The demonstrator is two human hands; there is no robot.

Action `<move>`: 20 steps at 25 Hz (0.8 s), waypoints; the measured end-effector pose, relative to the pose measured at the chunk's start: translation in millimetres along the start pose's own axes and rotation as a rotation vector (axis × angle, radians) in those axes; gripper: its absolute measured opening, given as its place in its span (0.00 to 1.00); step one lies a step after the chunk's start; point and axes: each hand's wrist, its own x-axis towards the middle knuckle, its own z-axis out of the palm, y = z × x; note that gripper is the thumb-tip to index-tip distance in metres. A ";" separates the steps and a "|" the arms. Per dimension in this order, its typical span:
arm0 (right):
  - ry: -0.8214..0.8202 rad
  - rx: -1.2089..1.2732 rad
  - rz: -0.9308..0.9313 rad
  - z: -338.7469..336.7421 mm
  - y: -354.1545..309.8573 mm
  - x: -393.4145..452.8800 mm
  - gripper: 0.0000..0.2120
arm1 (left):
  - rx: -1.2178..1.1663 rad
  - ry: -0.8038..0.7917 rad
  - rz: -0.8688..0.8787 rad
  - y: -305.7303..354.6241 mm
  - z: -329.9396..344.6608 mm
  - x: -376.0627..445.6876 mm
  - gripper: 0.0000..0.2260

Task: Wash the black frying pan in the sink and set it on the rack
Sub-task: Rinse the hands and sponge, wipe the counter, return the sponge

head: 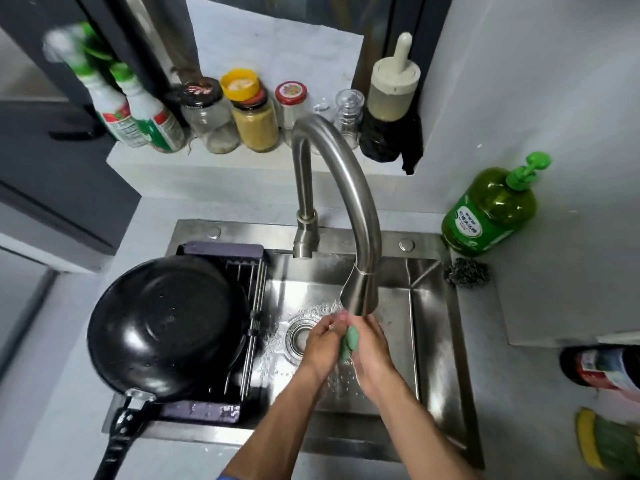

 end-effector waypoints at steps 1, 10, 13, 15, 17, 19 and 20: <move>-0.028 0.023 0.009 3.4 -0.2 0.4 0.04 | -0.062 0.019 0.035 0.1 -1.2 -0.9 0.06; -0.070 0.054 0.029 -2.4 -0.1 7.2 0.05 | -0.028 0.265 0.222 6.9 -23.2 10.0 0.04; 0.132 -0.124 -0.049 -10.5 5.1 19.8 0.04 | -0.002 0.174 0.241 14.0 -30.4 9.9 0.10; 0.228 -0.164 -0.065 -12.5 4.1 24.4 0.06 | -0.052 0.071 0.192 17.5 -33.1 4.8 0.05; 0.245 -0.141 -0.017 -15.7 2.0 28.3 0.05 | -0.110 0.046 0.096 11.5 -42.3 6.9 0.10; 0.188 -0.044 0.067 -16.5 -1.2 27.6 0.03 | -0.219 0.074 0.033 -0.1 -53.5 11.7 0.14; 0.145 0.005 0.100 -16.0 -3.1 26.9 0.06 | -0.262 0.089 0.005 -6.7 -56.6 14.6 0.16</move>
